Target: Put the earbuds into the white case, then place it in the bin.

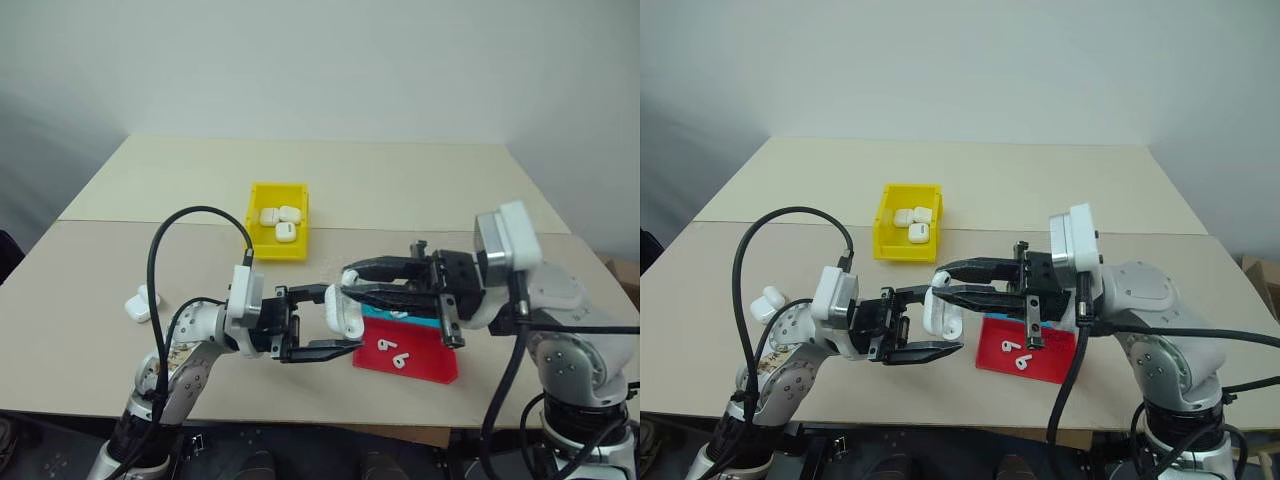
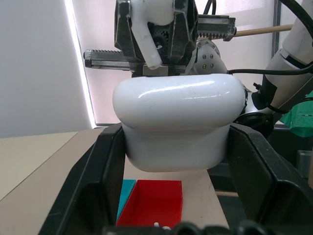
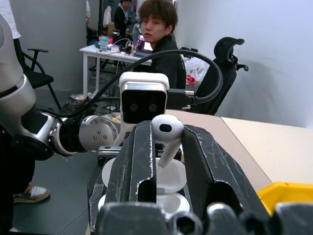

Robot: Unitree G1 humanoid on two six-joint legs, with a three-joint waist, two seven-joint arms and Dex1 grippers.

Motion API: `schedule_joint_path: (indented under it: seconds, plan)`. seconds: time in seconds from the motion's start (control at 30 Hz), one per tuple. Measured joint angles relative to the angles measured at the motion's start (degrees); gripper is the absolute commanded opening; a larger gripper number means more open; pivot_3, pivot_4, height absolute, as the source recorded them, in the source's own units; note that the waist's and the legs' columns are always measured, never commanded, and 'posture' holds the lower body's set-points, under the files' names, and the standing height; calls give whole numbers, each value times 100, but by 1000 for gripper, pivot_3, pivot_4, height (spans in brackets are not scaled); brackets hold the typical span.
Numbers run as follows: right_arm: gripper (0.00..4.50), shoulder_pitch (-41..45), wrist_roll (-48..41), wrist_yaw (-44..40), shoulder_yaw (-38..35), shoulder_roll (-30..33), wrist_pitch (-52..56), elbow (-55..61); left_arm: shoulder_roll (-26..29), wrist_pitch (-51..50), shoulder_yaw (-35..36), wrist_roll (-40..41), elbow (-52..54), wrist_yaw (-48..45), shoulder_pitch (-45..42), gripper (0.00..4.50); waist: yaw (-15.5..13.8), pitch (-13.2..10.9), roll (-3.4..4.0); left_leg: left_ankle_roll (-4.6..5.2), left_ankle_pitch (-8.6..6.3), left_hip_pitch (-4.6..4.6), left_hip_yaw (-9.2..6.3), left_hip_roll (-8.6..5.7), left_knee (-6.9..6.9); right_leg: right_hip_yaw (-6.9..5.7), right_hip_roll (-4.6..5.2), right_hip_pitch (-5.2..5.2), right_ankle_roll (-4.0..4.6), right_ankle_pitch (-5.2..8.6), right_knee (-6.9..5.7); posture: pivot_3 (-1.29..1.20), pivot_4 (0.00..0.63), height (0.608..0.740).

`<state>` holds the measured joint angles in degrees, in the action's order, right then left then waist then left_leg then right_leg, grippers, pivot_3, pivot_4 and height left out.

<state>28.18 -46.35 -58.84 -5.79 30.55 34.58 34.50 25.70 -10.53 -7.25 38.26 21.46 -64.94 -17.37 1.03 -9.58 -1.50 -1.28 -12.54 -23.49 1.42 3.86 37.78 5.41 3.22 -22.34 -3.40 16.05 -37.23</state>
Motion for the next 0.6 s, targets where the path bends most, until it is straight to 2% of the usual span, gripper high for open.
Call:
schedule_joint_path:
  seconds: [0.6]
  plan:
    - [656,-234,298,-139,355,39,-719,-394,-6,19,29,-1,3,30,1,2782,-5,0,0,0,0,-1,-2,0,0,-2,0,0,0,0,3,0,150,740]
